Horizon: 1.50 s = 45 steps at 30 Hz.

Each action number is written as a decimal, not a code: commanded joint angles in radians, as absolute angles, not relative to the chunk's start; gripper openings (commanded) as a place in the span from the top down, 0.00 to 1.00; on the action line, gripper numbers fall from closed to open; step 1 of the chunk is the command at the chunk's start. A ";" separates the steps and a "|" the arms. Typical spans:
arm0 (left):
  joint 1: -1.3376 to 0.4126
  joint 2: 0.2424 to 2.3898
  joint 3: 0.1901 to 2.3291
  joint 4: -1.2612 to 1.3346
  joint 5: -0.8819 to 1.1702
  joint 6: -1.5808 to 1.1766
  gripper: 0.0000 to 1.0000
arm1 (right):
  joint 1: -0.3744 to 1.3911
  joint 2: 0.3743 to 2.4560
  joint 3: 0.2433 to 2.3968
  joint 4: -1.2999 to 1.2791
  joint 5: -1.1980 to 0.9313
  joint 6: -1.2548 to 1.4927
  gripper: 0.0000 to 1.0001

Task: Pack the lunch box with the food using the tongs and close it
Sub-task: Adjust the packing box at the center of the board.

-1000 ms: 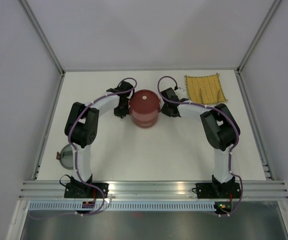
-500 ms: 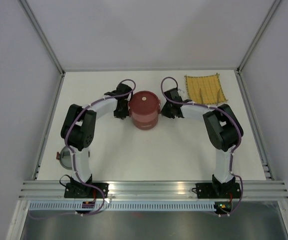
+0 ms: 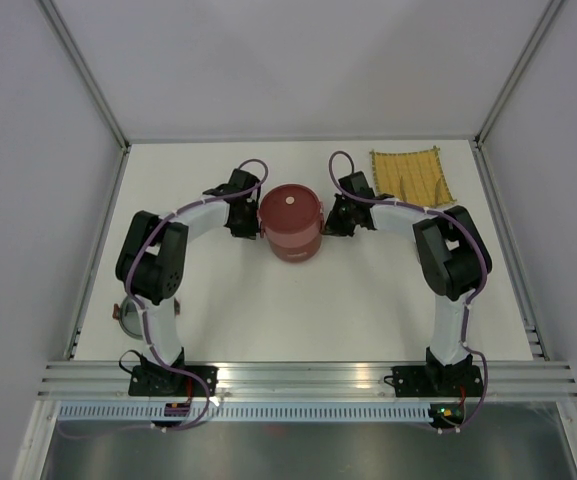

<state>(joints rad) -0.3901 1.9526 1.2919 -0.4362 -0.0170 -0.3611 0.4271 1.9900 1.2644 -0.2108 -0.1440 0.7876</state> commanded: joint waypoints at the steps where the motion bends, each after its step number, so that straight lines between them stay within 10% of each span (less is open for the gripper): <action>1: -0.400 1.927 1.267 -0.400 0.084 -0.370 0.95 | 0.439 1.936 1.301 -0.213 -0.213 0.735 0.99; 10: -0.373 1.879 1.255 -0.452 0.009 -0.324 0.95 | 0.419 1.917 1.339 -0.422 0.084 0.515 0.99; 45: -0.459 1.983 1.397 -0.635 -0.230 -0.399 0.95 | 0.466 2.017 1.416 -0.318 -0.147 0.591 1.00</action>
<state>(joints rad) -0.4557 1.9606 1.3449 -0.6399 -0.2455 -0.3439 0.4362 1.9976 1.3773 -0.3470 -0.1265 0.5716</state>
